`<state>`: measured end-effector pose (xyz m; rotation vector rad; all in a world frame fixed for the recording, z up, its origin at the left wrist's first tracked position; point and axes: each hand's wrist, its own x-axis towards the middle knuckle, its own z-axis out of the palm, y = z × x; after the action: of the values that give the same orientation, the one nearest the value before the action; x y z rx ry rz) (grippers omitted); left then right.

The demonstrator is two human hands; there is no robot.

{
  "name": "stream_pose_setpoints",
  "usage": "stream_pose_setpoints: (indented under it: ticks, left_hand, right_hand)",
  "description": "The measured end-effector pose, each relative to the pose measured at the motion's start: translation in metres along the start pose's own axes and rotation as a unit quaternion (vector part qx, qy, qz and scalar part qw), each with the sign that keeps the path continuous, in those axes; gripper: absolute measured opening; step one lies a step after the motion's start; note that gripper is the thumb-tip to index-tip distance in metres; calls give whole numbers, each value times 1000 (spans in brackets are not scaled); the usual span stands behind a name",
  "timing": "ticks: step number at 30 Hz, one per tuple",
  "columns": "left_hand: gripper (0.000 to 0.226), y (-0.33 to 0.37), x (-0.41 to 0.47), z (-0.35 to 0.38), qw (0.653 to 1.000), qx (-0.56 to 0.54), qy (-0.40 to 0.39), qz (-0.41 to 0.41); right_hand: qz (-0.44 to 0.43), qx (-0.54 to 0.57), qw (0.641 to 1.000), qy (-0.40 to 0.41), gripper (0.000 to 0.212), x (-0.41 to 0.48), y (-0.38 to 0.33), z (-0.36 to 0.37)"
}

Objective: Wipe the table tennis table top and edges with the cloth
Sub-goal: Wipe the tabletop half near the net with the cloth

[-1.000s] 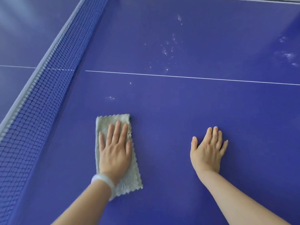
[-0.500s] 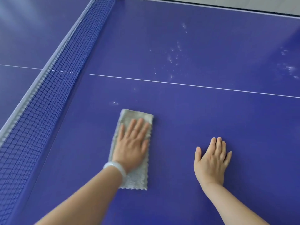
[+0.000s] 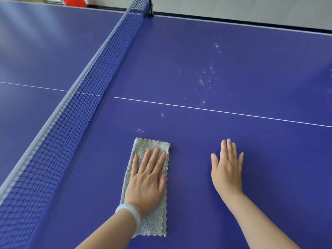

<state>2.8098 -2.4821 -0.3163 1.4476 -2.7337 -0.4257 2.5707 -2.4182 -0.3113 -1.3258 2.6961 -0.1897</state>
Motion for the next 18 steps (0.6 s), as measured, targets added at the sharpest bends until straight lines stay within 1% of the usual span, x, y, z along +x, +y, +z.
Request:
stream_pose_setpoints:
  ticks: [2, 4, 5, 6, 7, 8, 10, 12, 14, 16, 18]
  left_hand:
    - [60, 1, 0, 0, 1000, 6, 3, -2]
    - [61, 10, -3, 5, 1000, 15, 14, 18]
    - [61, 18, -1, 8, 998, 14, 8, 56]
    - [62, 30, 3, 14, 994, 13, 0, 112]
    - [62, 44, 12, 20, 986, 13, -7, 166]
    - [61, 58, 24, 25, 979, 14, -11, 203]
    - [62, 81, 62, 26, 973, 23, -25, 227]
    - [64, 89, 106, 22, 974, 56, -31, 217]
    - [60, 83, 139, 15, 979, 79, -15, 188]
    - [56, 59, 156, 6, 989, 70, 1, 129]
    - [55, 27, 152, -2, 998, 31, 23, 42]
  right_hand:
    - [66, 45, 997, -8, 62, 16, -20, 8]
    - [88, 26, 996, 17, 65, 20, -27, 18]
    - [92, 27, 995, 27, 66, 19, -27, 21]
    - [91, 37, 995, 32, 66, 18, -26, 23]
    - [86, 48, 994, 37, 66, 17, -24, 24]
    - [81, 57, 994, 42, 65, 18, -22, 24]
    - [84, 76, 992, 52, 63, 20, -21, 23]
    - [80, 79, 992, 61, 61, 17, -22, 23]
    - [71, 58, 994, 57, 61, 15, -21, 24]
    - [70, 37, 996, 49, 58, 16, -21, 24]
    - [68, 21, 996, 45, 57, 16, -24, 24]
